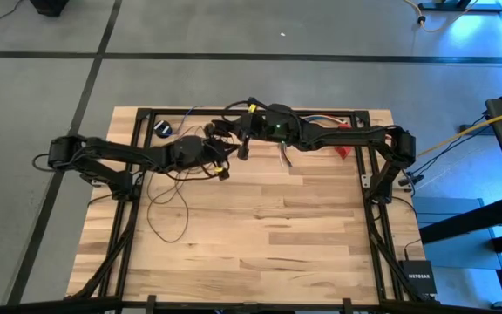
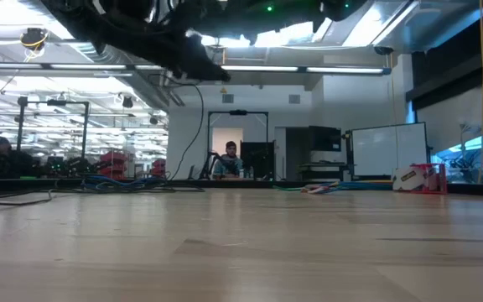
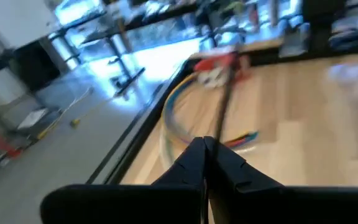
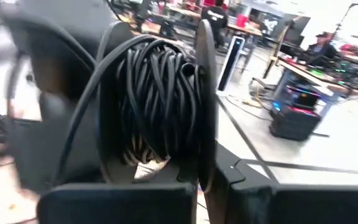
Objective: Coiling cords
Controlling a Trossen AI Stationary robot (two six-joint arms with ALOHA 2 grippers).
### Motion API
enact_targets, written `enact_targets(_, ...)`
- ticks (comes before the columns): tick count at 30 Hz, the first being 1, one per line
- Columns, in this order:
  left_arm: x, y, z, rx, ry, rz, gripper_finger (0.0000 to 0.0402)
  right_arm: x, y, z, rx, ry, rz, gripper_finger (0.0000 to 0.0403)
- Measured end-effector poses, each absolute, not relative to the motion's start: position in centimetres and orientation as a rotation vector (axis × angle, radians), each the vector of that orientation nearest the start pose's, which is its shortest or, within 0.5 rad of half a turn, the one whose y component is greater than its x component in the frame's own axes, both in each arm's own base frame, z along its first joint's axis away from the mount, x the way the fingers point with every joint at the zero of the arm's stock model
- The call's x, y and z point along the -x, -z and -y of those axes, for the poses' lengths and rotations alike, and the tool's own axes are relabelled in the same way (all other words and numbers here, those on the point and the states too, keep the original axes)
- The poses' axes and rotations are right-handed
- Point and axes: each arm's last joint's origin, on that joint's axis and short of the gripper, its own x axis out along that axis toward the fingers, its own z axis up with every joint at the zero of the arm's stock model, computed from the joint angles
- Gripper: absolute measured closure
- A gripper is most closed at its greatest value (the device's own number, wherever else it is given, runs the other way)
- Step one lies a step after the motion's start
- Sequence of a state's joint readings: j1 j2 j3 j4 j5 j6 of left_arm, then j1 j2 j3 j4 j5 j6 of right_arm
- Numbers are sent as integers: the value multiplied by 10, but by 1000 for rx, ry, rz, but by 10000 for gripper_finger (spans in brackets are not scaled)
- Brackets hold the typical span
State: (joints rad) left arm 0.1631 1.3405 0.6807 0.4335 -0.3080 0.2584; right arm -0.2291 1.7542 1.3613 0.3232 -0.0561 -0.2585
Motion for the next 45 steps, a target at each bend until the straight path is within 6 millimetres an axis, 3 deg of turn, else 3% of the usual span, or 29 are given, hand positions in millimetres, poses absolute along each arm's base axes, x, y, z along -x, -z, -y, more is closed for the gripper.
enact_targets(9, -268, -217, -69, -312, -598, -519, 401, -400, -322, 90, 231, 125, -86, 393)
enact_targets(14, -266, -217, -71, -322, -613, -544, 401, -393, -335, 89, 240, 128, -49, 393)
enact_targets(19, -267, -217, -65, -331, -593, -538, 399, -392, -335, 89, 252, 129, -65, 393)
enact_targets(22, -269, -217, -59, -337, -569, -532, 375, -392, -333, 89, 258, 132, -88, 393)
enact_targets(26, -269, -220, -52, -353, -545, -524, 314, -392, -331, 90, 282, 159, -116, 393)
enact_targets(32, -254, -241, -35, -411, -483, -498, 244, -391, -326, 91, 310, 194, -169, 393)
enact_targets(39, -222, -271, -24, -340, -474, -412, 229, -391, -326, 91, 312, 194, -169, 393)
enact_targets(45, -212, -262, -23, -246, -462, -503, 229, -391, -328, 91, 314, 196, -157, 393)
